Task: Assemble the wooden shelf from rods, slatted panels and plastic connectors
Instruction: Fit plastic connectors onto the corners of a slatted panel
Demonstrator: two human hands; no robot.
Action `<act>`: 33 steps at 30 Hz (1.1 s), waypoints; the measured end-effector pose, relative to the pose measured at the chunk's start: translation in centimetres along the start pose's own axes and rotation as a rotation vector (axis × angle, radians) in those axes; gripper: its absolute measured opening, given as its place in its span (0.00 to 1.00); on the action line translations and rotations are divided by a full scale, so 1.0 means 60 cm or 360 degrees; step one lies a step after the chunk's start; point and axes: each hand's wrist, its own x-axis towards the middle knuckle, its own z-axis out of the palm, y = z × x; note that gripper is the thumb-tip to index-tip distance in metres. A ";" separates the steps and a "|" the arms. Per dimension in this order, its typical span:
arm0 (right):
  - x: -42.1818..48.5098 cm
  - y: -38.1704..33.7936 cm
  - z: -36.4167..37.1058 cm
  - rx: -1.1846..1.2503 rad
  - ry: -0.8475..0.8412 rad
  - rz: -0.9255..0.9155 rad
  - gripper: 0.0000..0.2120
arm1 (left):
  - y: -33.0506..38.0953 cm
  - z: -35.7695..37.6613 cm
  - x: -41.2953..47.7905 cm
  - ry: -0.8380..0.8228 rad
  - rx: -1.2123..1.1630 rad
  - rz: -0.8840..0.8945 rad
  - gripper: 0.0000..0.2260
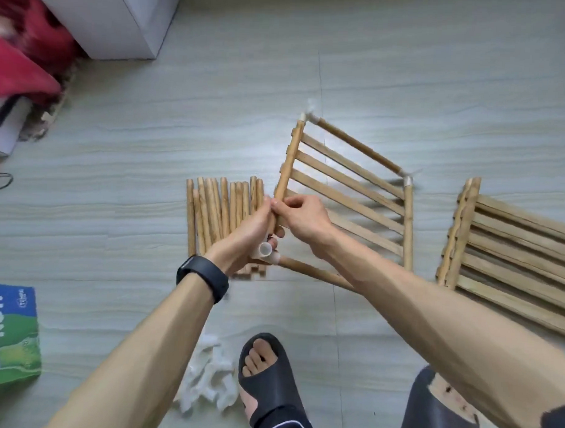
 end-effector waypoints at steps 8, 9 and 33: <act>-0.040 -0.133 -0.092 0.0593 -0.0051 -0.0168 0.14 | 0.185 0.056 -0.081 0.0284 0.0550 0.0327 0.19; -0.050 -0.130 -0.107 0.0536 -0.0045 -0.0145 0.15 | 0.181 0.071 -0.087 0.0294 0.0694 0.0371 0.21; -0.122 -0.056 -0.170 0.0956 -0.0002 -0.0102 0.18 | 0.108 0.220 -0.090 0.0844 0.1018 0.0429 0.37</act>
